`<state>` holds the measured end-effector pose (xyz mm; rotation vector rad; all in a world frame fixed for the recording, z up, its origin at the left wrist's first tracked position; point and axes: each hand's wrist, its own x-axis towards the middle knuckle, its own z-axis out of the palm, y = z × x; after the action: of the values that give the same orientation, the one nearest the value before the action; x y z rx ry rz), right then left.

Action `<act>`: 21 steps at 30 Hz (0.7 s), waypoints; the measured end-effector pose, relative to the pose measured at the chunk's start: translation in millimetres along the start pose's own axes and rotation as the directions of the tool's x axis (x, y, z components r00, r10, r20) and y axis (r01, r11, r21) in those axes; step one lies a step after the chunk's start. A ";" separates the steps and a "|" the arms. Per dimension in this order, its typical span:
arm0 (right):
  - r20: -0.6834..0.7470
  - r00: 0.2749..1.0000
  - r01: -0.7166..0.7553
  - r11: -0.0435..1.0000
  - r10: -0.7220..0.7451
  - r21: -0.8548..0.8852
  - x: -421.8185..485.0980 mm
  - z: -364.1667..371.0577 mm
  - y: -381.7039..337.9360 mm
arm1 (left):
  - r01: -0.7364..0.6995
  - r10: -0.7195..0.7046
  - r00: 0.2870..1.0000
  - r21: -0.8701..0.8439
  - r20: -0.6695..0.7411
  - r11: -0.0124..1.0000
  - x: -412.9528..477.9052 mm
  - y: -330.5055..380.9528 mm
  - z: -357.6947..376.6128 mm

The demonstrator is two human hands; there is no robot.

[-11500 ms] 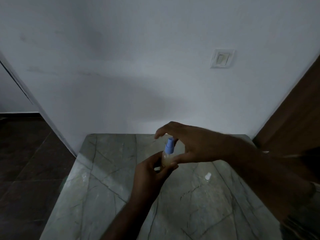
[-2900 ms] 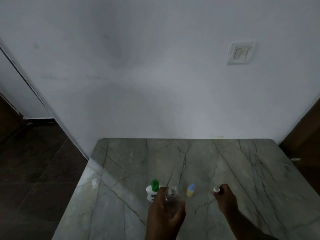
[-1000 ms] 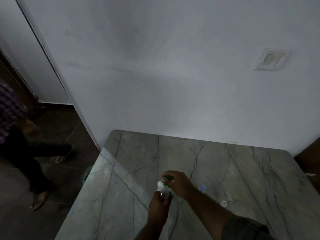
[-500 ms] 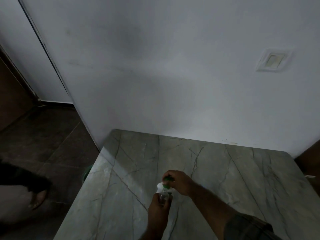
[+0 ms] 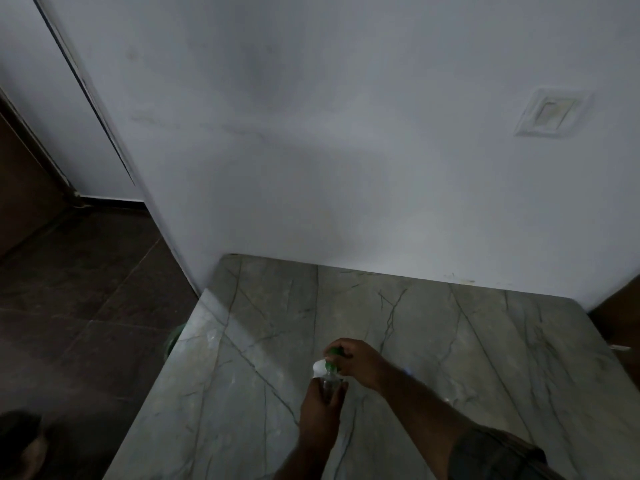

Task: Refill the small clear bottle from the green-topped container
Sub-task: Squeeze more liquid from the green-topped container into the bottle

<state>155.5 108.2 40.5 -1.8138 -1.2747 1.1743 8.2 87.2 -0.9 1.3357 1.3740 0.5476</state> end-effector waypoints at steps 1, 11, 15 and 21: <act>-0.005 1.000 0.000 1.000 0.000 0.006 0.2 0.3 0.2 | 0.002 -0.002 1.000 -0.008 -0.001 1.000 -0.2 0.4 0.2; -0.022 1.000 0.015 0.999 -0.016 -0.039 -4.0 2.0 3.6 | -0.003 0.003 1.000 -0.041 0.005 0.999 -3.1 -2.0 4.0; -0.002 1.000 -0.011 1.000 0.011 -0.023 -4.2 1.5 0.0 | -0.025 0.025 1.000 -0.046 -0.004 0.999 -4.6 -1.8 2.0; 0.007 1.000 0.025 0.995 -0.024 -0.092 -3.3 -1.4 -8.5 | -0.047 0.047 0.999 -0.035 0.003 0.998 0.6 -2.0 -0.5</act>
<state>153.0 107.9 49.4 -1.8565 -1.3716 1.1254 7.0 87.4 -2.7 1.3428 1.3264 0.5977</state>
